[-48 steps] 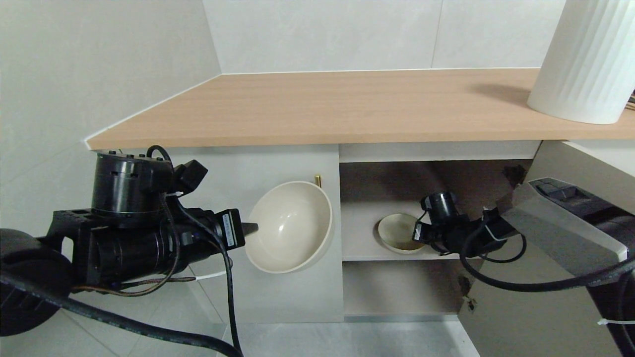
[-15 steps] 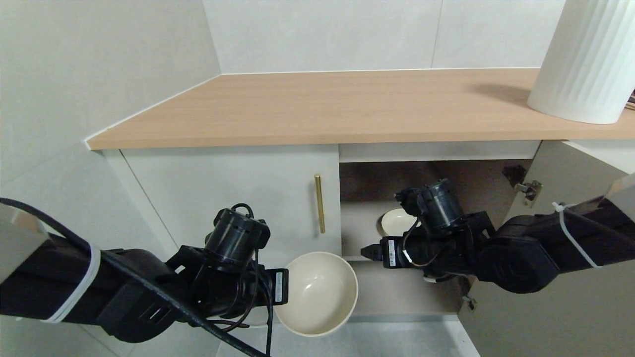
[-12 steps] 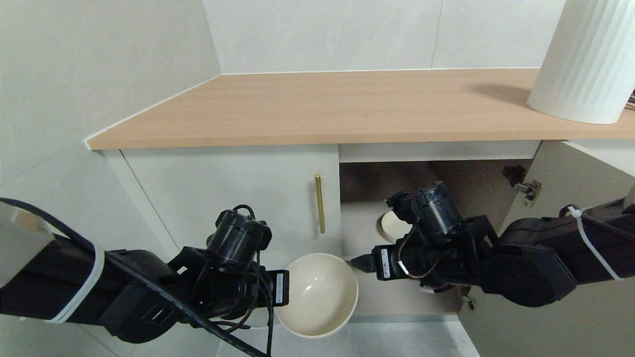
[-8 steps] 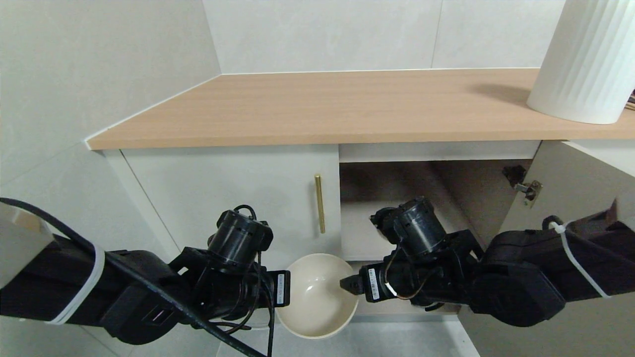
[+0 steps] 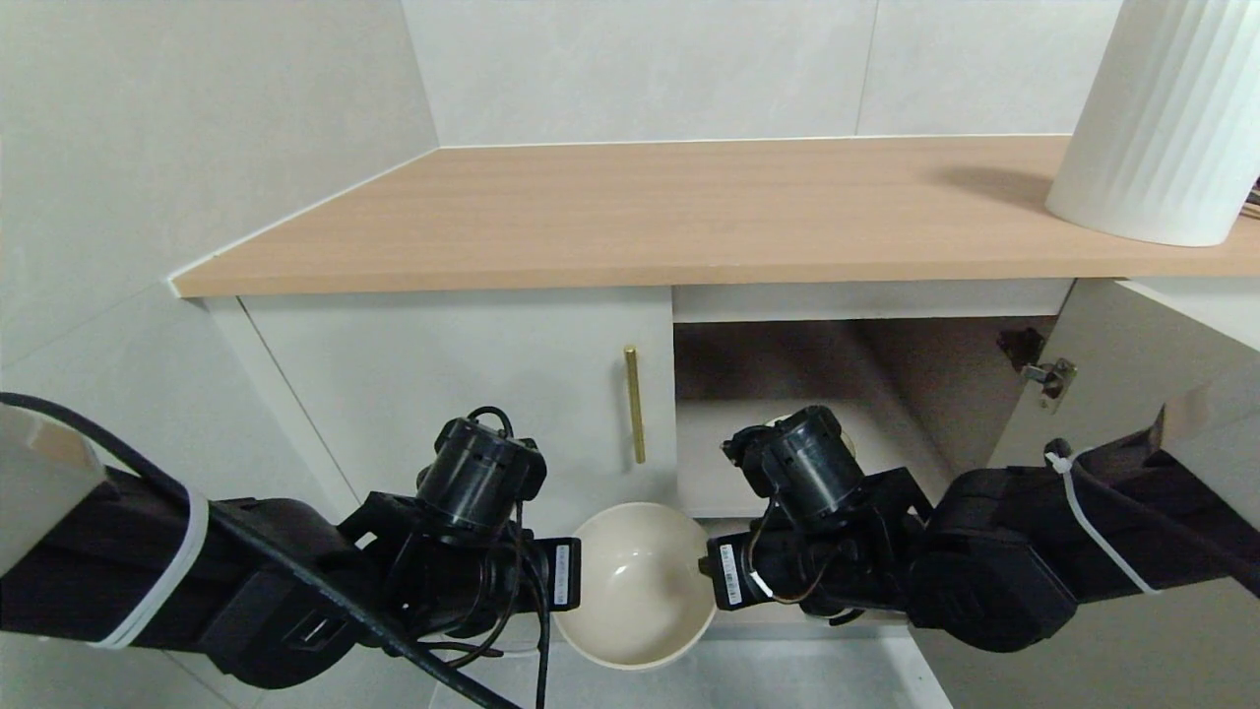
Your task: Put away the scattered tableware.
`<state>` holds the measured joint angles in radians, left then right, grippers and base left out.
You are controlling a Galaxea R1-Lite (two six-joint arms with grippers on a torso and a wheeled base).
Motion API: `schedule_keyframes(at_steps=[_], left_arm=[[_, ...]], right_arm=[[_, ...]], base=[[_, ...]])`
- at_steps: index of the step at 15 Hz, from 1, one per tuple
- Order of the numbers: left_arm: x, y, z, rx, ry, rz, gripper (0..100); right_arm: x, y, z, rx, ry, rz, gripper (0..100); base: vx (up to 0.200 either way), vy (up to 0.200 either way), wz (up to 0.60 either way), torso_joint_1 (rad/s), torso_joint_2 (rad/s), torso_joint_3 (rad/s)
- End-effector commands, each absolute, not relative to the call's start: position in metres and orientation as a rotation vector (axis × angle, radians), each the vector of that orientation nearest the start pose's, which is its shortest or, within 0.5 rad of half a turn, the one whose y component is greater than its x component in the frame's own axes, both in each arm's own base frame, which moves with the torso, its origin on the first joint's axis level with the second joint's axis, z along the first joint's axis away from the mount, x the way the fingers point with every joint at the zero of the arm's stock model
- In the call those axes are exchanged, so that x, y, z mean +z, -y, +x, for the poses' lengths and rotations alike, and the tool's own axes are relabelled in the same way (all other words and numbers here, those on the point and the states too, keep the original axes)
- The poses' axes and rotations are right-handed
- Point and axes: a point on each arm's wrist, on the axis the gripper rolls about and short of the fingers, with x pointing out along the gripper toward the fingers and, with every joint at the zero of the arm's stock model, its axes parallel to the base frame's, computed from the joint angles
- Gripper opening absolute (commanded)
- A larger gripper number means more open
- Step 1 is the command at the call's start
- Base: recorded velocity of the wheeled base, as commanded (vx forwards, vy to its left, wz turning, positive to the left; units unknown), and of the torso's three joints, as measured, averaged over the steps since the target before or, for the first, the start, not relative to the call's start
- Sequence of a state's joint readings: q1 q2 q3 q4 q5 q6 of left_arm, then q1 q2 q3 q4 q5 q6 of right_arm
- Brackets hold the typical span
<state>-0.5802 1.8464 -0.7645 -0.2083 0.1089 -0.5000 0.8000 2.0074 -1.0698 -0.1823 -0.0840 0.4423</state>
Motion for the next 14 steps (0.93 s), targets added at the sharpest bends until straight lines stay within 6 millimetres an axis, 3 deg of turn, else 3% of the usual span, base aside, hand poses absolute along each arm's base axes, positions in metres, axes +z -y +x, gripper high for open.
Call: schedule_keyframes(at_steps=[1,9,10,14], left_arm=[[0.0896,0.1598,0.2494,-0.213,-0.916,-0.161,0],[0.0898,0.1595,0.2490,-0.211,-0.917,-0.158,0],[0.0894,0.1593,0.2487,-0.211,-0.919,-0.157,100],[0.0906,0.1596,0.2492,-0.212,-0.914,-0.161,100]], right_arm=[[0.1044,-0.2607,0.2563,0.505,-0.829,0.074,0],[0.1044,-0.2603,0.2567,0.504,-0.829,0.074,0],[0.1042,-0.2602,0.2566,0.503,-0.830,0.074,0],[0.1042,-0.2598,0.2570,0.503,-0.830,0.073,0]], base=[[0.000,0.000,0.00,0.000,0.00,0.000],[0.000,0.000,0.00,0.000,0.00,0.000],[0.000,0.000,0.00,0.000,0.00,0.000],[0.000,0.000,0.00,0.000,0.00,0.000]])
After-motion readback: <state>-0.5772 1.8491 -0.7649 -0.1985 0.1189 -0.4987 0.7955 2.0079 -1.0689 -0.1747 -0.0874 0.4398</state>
